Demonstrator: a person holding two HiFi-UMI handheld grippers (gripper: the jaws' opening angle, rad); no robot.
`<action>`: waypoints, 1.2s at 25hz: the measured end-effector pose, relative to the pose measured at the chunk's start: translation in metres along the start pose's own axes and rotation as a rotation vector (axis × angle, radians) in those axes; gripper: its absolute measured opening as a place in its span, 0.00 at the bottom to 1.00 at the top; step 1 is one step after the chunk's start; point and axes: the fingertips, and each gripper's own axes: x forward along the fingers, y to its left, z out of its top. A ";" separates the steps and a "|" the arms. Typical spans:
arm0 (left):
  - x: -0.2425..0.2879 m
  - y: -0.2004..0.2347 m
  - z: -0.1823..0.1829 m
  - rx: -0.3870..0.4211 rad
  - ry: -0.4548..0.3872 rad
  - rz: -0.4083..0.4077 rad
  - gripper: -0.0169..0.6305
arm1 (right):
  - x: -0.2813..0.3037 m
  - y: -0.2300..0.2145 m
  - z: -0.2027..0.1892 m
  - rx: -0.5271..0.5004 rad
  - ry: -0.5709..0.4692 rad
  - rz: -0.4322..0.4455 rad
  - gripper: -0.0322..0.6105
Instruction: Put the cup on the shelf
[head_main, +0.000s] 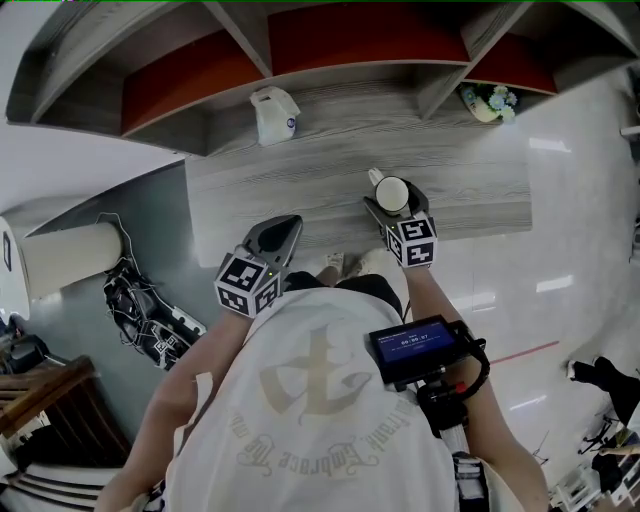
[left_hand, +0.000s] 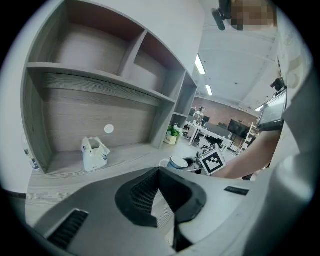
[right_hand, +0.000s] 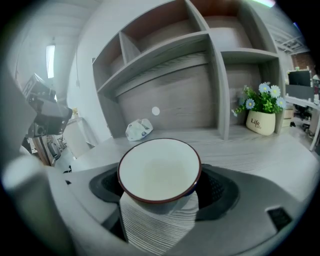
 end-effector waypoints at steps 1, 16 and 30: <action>-0.001 -0.001 0.001 0.000 -0.001 0.000 0.03 | -0.002 0.000 0.001 0.003 -0.003 0.001 0.69; 0.003 -0.018 0.009 0.010 -0.013 -0.005 0.03 | -0.028 -0.007 0.015 -0.002 -0.042 0.017 0.69; 0.014 -0.023 0.020 0.005 -0.053 -0.020 0.03 | -0.053 -0.012 0.045 -0.020 -0.064 0.020 0.69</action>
